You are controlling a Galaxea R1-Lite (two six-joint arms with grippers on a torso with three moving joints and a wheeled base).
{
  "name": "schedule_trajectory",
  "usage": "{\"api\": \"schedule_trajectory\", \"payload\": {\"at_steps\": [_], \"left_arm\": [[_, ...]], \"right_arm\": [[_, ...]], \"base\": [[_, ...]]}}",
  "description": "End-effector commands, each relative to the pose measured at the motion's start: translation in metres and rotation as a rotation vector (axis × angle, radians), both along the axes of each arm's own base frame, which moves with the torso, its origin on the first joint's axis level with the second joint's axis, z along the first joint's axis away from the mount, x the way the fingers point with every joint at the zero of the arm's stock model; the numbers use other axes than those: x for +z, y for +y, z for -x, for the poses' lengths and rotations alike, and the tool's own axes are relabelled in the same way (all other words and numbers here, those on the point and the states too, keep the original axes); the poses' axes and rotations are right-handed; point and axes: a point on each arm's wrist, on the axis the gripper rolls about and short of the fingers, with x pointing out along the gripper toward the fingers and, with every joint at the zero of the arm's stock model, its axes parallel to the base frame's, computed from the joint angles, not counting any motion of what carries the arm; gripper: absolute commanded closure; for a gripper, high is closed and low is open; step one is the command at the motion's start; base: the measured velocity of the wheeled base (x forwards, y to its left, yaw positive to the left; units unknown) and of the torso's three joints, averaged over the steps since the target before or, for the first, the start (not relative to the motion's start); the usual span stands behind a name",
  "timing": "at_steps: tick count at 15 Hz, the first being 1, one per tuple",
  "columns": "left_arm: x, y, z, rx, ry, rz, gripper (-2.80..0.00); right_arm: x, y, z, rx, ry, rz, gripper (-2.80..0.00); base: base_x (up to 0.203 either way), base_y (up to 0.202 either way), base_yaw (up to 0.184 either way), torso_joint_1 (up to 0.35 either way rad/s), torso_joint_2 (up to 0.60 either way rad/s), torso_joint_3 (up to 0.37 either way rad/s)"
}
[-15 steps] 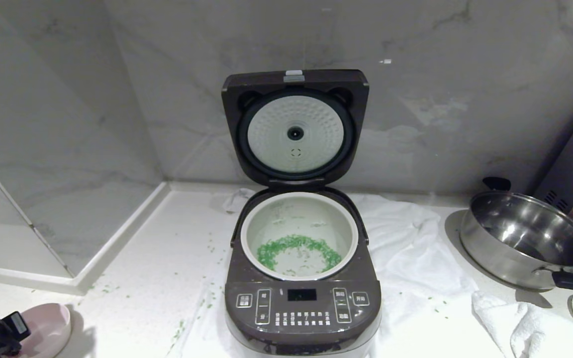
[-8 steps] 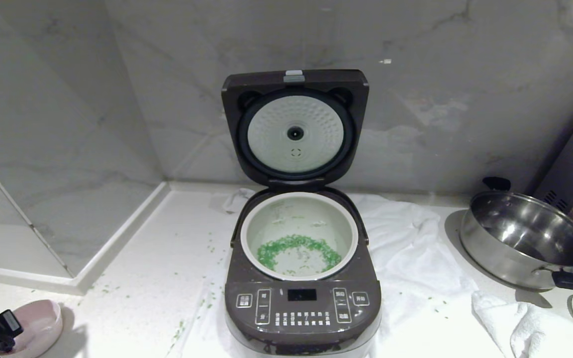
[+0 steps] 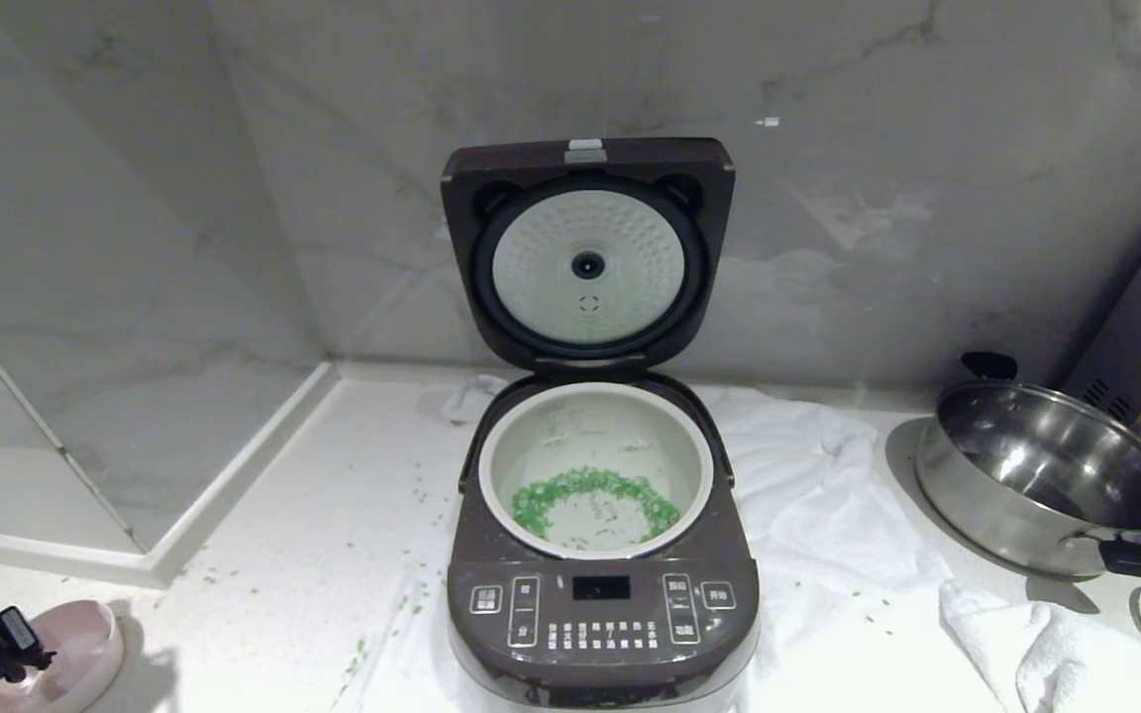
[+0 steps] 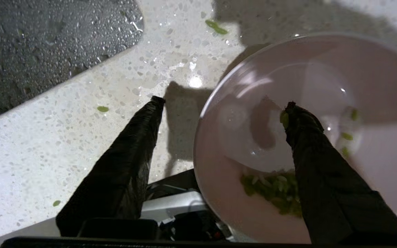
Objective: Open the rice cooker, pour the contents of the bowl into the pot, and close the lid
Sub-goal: Place the bowl on the table, then turn on the tap
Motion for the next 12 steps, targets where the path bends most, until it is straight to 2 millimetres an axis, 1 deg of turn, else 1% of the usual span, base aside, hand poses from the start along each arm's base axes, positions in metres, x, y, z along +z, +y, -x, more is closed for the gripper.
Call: {"api": "schedule_trajectory", "payload": {"at_steps": [1,2,4,5,7,9,11,12], "left_arm": [[0.034,-0.010,-0.001,-0.031,-0.074,-0.053,-2.80],[0.049,-0.019,-0.001,-0.063,-0.093,-0.050,-2.80],[0.077,-0.044,-0.002,-0.170,-0.118,0.017,-2.80],[0.087,-0.057,-0.001,-0.223,-0.104,0.064,-2.80],[0.100,-0.081,0.006,-0.345,-0.036,0.113,-2.80],[0.107,-0.097,0.012,-0.415,-0.003,0.128,-2.80],[0.100,-0.111,0.026,-0.503,0.077,0.155,-2.80],[0.095,-0.117,0.036,-0.580,0.107,0.166,-2.80]], "right_arm": [[0.000,0.000,0.000,0.002,0.001,0.001,0.00],[0.000,0.000,0.000,0.002,0.001,0.001,0.00],[0.000,0.000,0.000,0.002,0.001,-0.001,0.00],[0.000,0.000,0.000,0.002,0.001,-0.001,0.00],[0.000,0.000,0.000,0.000,0.002,-0.001,0.00],[0.000,0.000,0.000,0.000,0.002,-0.001,0.00],[0.000,0.000,0.000,0.000,0.002,-0.001,0.00],[-0.001,0.000,0.000,0.000,0.005,-0.001,0.00]], "base": [[0.000,0.000,0.000,0.000,0.00,0.000],[0.000,0.000,0.000,0.000,0.00,0.000],[0.000,0.000,0.000,0.000,0.00,0.000],[0.000,0.000,0.000,0.000,0.00,0.000],[0.000,0.000,0.000,0.000,0.00,0.000],[0.000,0.000,0.000,0.000,0.00,0.000],[0.000,0.000,0.000,0.000,0.00,0.000],[0.000,0.000,0.000,0.000,0.00,0.000]]}}
